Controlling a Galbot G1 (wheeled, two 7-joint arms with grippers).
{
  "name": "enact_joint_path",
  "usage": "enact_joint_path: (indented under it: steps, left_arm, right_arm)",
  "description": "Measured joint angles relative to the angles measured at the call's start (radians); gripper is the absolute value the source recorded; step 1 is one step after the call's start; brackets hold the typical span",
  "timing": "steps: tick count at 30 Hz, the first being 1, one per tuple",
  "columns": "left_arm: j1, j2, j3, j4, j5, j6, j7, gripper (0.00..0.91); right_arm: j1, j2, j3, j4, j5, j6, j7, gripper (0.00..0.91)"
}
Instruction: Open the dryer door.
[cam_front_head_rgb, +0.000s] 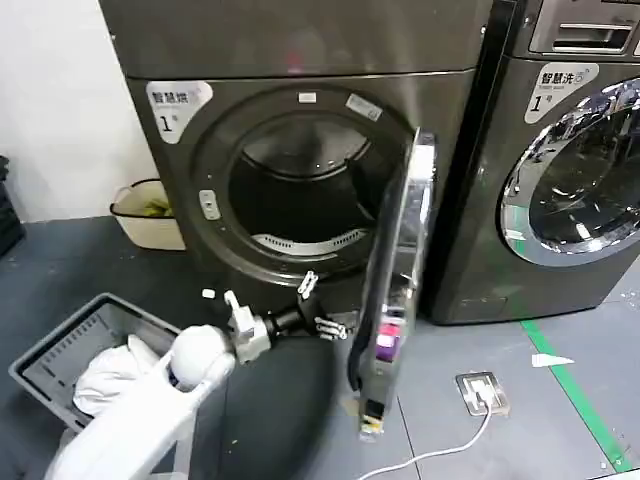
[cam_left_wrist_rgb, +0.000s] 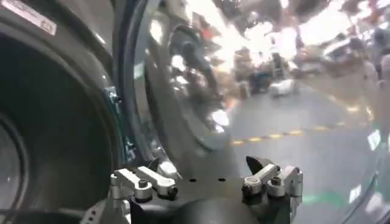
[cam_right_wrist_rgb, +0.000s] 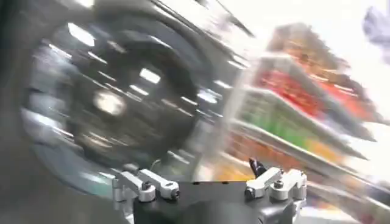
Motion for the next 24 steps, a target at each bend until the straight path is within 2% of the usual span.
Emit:
enact_joint_path:
  steps: [6,10,17,24]
  left_arm:
    - [-0.018,-0.017,0.023,0.014,0.004,-0.002,-0.003,0.907]
    - [-0.034,-0.034,0.041,0.022,0.005,-0.002,-0.009,0.907]
    - [-0.061,-0.062,0.072,0.047,0.013,-0.002,-0.017,0.907]
    - [-0.102,-0.106,0.124,0.074,0.013,-0.002,-0.017,0.907]
  right_arm:
    - [0.01,0.037,0.087,-0.061,-0.089,-0.054,0.118,0.907]
    - [0.0,0.053,0.15,-0.106,-0.152,-0.055,0.153,0.907]
    - [-0.03,0.079,0.227,-0.157,-0.168,-0.037,0.164,0.907]
    - [-0.041,0.099,0.27,-0.167,-0.175,-0.064,0.186,0.907]
